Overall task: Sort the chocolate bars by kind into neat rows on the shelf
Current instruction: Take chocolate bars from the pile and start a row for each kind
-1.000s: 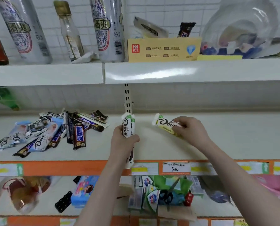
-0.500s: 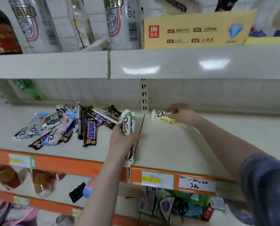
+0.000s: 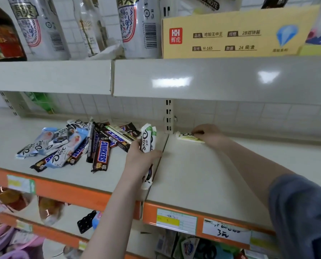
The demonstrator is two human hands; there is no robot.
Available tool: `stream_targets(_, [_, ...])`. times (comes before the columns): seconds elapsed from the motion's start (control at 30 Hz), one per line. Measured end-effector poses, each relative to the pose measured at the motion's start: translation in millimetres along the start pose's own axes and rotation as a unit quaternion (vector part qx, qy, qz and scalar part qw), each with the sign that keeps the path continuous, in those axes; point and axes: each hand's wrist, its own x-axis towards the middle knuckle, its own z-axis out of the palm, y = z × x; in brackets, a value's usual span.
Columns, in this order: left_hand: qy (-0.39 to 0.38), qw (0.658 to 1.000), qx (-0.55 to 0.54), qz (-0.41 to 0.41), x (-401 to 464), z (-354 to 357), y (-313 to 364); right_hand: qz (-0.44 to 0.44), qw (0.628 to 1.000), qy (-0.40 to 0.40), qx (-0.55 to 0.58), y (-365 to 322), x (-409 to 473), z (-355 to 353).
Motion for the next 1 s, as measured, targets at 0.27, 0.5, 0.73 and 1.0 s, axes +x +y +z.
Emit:
stream_targets(0.27, [-0.011, 1.000, -0.004, -0.005, 3, -8, -5, -0.016, 1.000, 0.011, -0.024, 13, -14, 1])
stream_targets(0.5, [-0.029, 0.999, -0.046, 0.003, -1, -10, -5, -0.003, 0.999, 0.031, -0.030, 5, -8, 9])
stream_targets(0.73, [-0.004, 0.991, -0.135, -0.002, -1, -13, -5, 0.017, 0.996, 0.079, -0.038, -8, -24, 7])
stream_targets(1.0, [-0.009, 0.972, -0.235, 0.000, -9, 8, 2, 0.028, 0.997, 0.052, 0.044, -10, -103, -19])
